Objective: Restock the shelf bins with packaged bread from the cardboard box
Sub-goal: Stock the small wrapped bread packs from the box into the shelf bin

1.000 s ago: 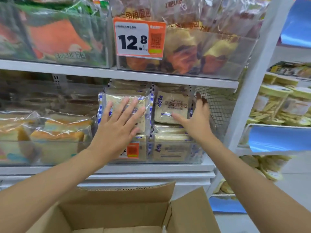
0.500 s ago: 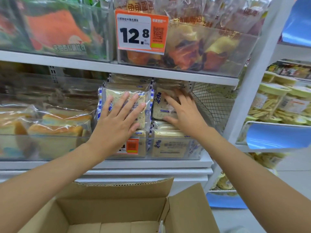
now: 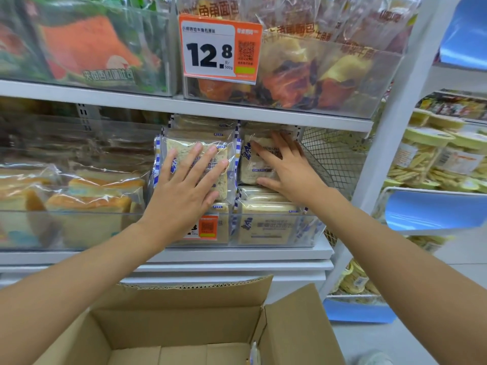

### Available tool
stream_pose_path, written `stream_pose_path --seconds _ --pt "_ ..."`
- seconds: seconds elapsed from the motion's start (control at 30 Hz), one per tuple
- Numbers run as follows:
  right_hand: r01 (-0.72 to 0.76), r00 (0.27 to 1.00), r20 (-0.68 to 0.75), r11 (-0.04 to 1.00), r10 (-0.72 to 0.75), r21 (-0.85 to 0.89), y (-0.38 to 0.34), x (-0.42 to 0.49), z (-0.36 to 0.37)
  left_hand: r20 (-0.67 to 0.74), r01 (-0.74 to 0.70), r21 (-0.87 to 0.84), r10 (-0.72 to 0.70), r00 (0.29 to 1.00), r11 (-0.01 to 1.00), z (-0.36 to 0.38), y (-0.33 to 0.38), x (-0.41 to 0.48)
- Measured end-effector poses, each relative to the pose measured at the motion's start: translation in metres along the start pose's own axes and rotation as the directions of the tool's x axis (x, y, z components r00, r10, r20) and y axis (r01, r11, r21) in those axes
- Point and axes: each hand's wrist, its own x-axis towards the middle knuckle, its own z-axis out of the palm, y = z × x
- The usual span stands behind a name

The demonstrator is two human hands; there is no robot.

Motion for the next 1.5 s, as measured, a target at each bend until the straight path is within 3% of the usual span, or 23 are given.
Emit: stream_pose_path --seconds 0.17,0.37,0.43,0.5,0.63,0.7,0.83,0.9,1.03,1.13,1.2,1.23,1.3,1.37,1.4,1.43,1.5 --pt "-0.02 0.998 -0.064 0.999 0.017 -0.051 -0.008 -0.014 -0.015 -0.007 0.013 -0.169 -0.014 1.0 0.986 -0.01 0.0 0.003" --pt "0.059 0.946 -0.324 0.991 -0.016 0.122 -0.046 -0.06 -0.017 -0.121 0.025 -0.342 -0.07 0.99 0.939 -0.04 0.017 -0.014" --pt "0.09 0.962 -0.269 0.988 -0.052 0.129 -0.066 -0.085 -0.009 -0.027 0.121 -0.484 -0.153 0.988 0.867 -0.044 0.03 -0.036" --pt "0.076 0.987 -0.152 0.979 -0.047 0.19 -0.086 -0.11 0.006 0.18 0.289 -0.595 -0.226 0.957 0.75 -0.042 0.042 -0.067" --pt "-0.093 0.971 0.241 0.936 0.009 0.339 -0.117 -0.167 0.066 0.561 0.582 -0.579 -0.238 0.793 0.571 -0.018 0.057 -0.149" --pt "-0.177 0.889 0.458 0.923 0.001 0.341 -0.129 -0.193 0.108 0.686 0.682 -0.513 -0.229 0.691 0.522 -0.001 0.062 -0.191" --pt "-0.363 0.601 0.799 0.882 -0.024 0.3 -0.154 -0.24 0.206 0.86 0.83 -0.364 -0.19 0.474 0.423 0.03 0.07 -0.264" --pt "-0.437 0.464 0.884 0.854 -0.054 0.282 -0.172 -0.258 0.243 0.906 0.867 -0.312 -0.152 0.394 0.388 0.043 0.072 -0.293" --pt "-0.47 0.323 0.945 0.858 -0.048 0.205 -0.202 -0.285 0.298 0.956 0.93 -0.215 -0.128 0.263 0.299 0.058 0.071 -0.332" --pt "-0.405 0.306 0.952 0.904 -0.007 0.137 -0.209 -0.304 0.328 0.978 0.983 -0.133 -0.146 0.151 0.129 0.066 0.074 -0.343" --pt "-0.464 0.297 0.954 0.869 -0.029 0.171 -0.213 -0.3 0.331 0.983 0.994 -0.11 -0.146 0.111 0.012 0.071 0.082 -0.343" --pt "-0.516 0.329 0.943 0.825 -0.057 0.23 -0.214 -0.295 0.329 0.987 0.994 -0.105 -0.121 0.102 -0.018 0.074 0.086 -0.341" --pt "-0.599 0.468 0.878 0.695 -0.1 0.398 -0.218 -0.279 0.309 0.998 0.997 -0.064 0.011 0.064 -0.031 0.082 0.098 -0.342" --pt "-0.663 0.592 0.801 0.511 -0.089 0.547 -0.216 -0.262 0.284 0.987 1.0 -0.011 0.158 0.007 0.022 0.086 0.108 -0.341" --pt "-0.676 0.613 0.784 0.448 -0.099 0.585 -0.212 -0.254 0.272 0.983 0.999 -0.01 0.184 0.002 0.042 0.088 0.11 -0.342" --pt "-0.668 0.611 0.784 0.463 -0.106 0.583 -0.206 -0.249 0.263 0.984 0.998 -0.026 0.176 0.017 0.049 0.091 0.112 -0.343" --pt "-0.566 0.559 0.829 0.722 -0.02 0.398 -0.187 -0.247 0.254 0.995 0.998 -0.059 0.086 0.057 0.02 0.091 0.107 -0.345"
